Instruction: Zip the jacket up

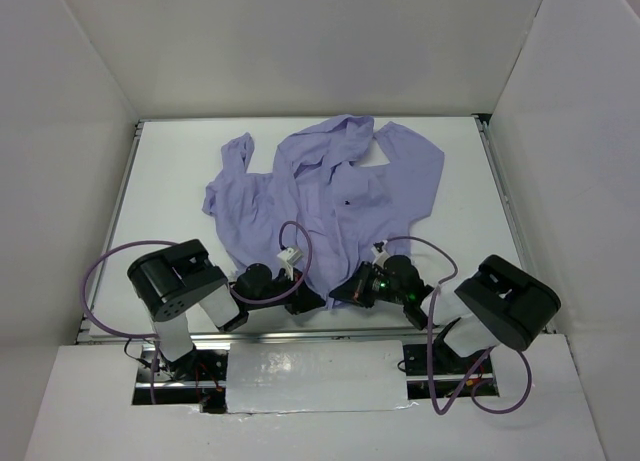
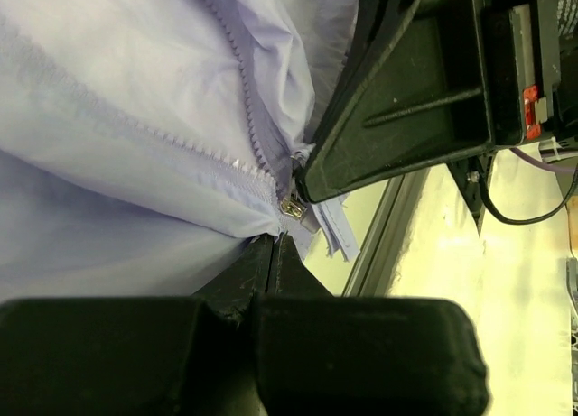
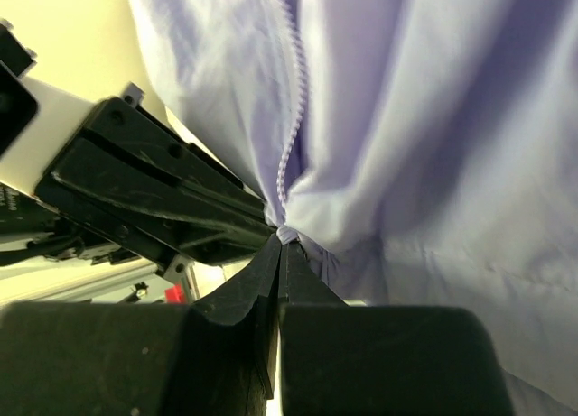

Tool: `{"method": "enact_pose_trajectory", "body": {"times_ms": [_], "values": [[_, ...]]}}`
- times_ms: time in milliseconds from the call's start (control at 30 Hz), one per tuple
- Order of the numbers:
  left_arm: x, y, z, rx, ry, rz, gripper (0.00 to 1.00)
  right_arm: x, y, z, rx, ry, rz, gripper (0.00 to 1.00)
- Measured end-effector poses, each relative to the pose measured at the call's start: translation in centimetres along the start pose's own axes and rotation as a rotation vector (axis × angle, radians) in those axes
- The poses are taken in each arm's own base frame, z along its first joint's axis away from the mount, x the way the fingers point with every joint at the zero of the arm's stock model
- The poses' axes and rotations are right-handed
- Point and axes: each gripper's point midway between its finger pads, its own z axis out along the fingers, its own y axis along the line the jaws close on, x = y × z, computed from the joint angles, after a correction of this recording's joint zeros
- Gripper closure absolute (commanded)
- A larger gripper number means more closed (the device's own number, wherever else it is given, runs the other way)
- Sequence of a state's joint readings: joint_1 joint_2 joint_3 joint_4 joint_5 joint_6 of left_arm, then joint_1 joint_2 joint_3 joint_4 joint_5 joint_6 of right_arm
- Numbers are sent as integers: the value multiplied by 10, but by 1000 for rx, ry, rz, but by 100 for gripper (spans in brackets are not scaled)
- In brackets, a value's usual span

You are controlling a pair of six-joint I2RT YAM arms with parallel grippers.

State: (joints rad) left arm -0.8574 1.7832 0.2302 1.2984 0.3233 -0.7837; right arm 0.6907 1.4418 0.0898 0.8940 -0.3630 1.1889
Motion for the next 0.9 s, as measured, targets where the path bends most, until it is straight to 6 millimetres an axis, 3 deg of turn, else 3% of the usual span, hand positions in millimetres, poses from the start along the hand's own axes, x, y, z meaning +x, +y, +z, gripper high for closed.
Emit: {"method": "enact_pose_trajectory", "body": {"times_ms": [167,900], "values": [[-4,-4,2,16,-14,18,100,-7,7,1,-14,-8,-14,100],[-7,-13,8,48,-27,80,100,-22,0,5,62,-13,30,100]]}}
